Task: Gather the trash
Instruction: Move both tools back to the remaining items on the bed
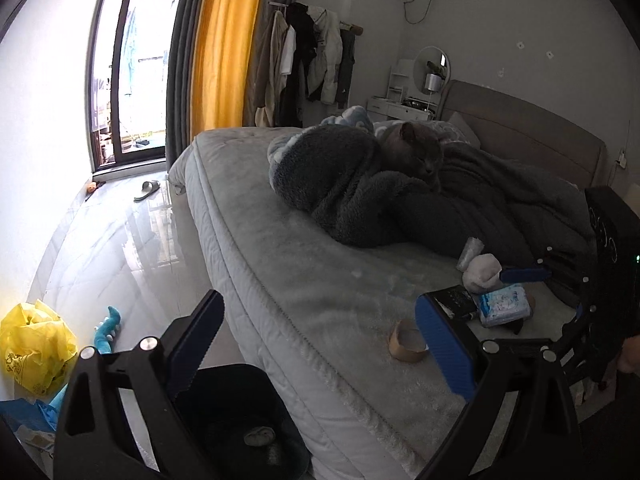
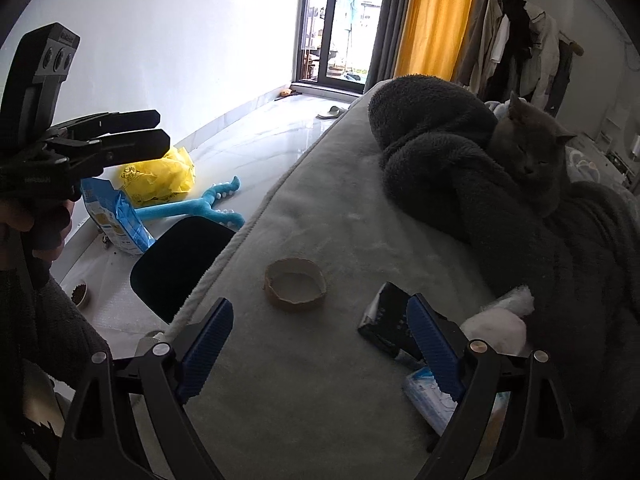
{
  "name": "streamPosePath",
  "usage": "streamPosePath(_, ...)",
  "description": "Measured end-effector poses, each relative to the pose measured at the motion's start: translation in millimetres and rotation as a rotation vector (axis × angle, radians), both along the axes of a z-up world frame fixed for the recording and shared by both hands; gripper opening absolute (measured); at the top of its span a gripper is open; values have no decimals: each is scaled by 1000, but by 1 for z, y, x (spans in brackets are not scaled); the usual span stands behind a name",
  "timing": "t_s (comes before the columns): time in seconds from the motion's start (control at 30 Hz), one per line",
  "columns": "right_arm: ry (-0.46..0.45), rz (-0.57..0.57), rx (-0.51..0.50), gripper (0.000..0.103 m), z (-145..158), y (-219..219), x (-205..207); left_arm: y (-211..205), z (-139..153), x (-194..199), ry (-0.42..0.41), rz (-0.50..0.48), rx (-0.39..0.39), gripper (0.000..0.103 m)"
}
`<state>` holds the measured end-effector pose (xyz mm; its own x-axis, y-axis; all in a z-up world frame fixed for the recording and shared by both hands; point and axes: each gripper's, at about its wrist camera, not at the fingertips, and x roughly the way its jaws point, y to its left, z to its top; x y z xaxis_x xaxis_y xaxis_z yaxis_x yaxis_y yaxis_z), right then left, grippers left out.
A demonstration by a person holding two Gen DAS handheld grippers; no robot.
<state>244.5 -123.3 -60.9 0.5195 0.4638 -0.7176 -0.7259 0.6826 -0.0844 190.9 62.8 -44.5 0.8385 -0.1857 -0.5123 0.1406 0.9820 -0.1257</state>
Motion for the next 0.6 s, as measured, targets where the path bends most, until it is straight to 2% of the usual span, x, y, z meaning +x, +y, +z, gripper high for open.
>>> streamPosePath(0.4,54,31,4,90,8,-57,23,-53,-25,35,60,-177,72,96)
streamPosePath(0.6,81,31,-8,92,7,-71,30,-73,-40,40,93,-252,74,93)
